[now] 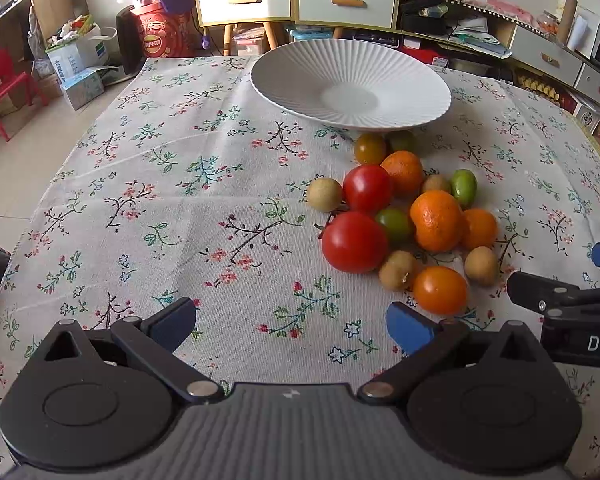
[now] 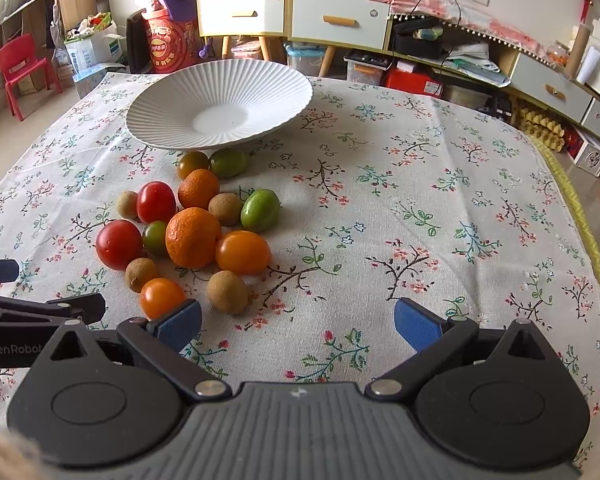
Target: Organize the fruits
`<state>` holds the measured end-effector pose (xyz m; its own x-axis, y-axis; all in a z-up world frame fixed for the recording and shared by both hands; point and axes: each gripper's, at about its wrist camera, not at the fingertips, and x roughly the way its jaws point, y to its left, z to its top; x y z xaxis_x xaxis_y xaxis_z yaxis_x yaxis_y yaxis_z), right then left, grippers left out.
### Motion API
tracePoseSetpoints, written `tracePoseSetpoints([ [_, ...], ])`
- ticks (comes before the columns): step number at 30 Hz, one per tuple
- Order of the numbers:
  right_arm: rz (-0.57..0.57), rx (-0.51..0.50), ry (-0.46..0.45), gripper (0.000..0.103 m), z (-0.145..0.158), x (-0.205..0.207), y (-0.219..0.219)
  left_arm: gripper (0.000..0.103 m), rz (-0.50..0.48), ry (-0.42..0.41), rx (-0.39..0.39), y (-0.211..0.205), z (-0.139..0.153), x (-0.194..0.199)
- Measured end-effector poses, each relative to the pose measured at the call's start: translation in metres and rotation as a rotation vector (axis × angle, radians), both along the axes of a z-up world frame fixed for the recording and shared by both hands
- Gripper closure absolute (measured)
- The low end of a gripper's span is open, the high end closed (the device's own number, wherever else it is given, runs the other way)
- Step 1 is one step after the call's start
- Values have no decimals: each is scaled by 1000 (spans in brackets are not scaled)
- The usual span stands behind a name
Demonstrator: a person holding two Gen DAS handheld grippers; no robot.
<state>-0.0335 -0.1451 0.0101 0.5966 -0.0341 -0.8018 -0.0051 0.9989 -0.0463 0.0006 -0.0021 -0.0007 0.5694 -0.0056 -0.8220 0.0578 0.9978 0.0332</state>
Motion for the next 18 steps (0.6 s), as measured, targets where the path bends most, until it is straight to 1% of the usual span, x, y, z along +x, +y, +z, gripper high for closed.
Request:
tracePoseSetpoints([
  [18, 0, 1, 0, 0, 1, 0, 0, 5, -3, -2, -3, -1, 2, -2],
])
